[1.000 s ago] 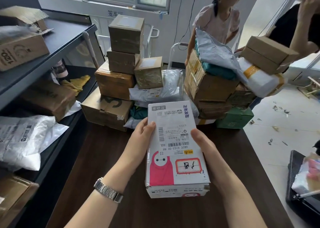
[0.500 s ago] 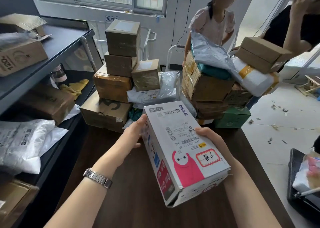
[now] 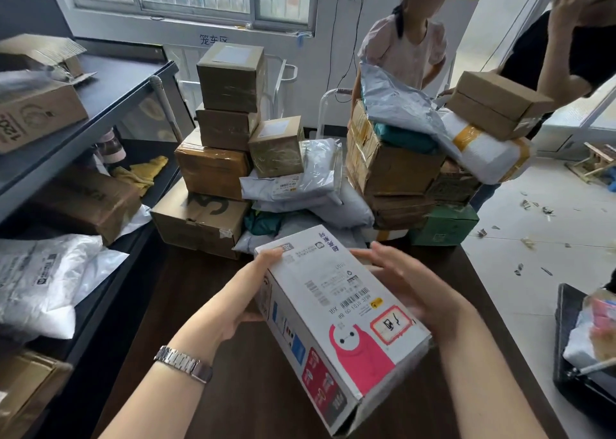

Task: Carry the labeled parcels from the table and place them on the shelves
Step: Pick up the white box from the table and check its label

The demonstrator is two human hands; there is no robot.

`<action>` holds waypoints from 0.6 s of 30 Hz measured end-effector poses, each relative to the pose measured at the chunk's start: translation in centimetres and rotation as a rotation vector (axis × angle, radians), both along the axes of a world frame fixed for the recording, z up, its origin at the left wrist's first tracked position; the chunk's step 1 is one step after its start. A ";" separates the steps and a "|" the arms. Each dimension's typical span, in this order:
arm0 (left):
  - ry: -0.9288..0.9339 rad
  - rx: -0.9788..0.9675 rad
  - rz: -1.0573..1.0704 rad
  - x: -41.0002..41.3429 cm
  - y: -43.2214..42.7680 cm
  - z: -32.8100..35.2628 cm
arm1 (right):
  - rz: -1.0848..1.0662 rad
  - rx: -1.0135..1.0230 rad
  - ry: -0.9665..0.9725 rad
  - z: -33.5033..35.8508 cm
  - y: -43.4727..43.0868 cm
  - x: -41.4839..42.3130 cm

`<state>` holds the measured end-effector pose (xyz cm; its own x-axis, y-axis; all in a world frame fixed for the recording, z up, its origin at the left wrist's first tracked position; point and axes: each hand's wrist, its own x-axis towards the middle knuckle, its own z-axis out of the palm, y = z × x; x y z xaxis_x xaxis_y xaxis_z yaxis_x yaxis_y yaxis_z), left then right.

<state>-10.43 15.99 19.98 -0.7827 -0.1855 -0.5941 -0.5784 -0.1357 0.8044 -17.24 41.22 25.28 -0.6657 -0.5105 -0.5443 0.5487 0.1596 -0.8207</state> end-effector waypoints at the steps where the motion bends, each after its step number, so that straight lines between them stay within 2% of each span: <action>1: -0.003 0.025 0.068 0.1 -0.1 -0.3 | -0.069 0.036 0.072 0.1 1.0 -0.5; 4: 0.107 0.049 0.329 0.8 -0.5 -1.1 | -0.275 0.154 0.316 0.3 2.6 -0.9; 6: 0.233 0.025 0.467 1.1 -0.1 -1.5 | -0.379 0.125 0.429 0.0 1.9 0.2; 11: 0.274 0.063 0.777 1.3 2.8 -1.5 | -0.500 0.030 0.405 -3.0 -2.7 4.7; 14: 0.342 -0.001 0.734 2.0 5.3 -1.4 | -0.506 -0.038 0.354 -3.9 -4.9 5.9; 18: 0.457 0.041 0.559 2.8 6.8 -1.4 | -0.727 -0.033 0.384 -3.8 -5.1 4.5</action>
<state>-7.63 22.80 18.53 -0.7492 -0.6151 -0.2455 -0.0211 -0.3482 0.9372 -12.70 36.16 21.46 -0.9729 0.1085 -0.2040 0.1861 -0.1552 -0.9702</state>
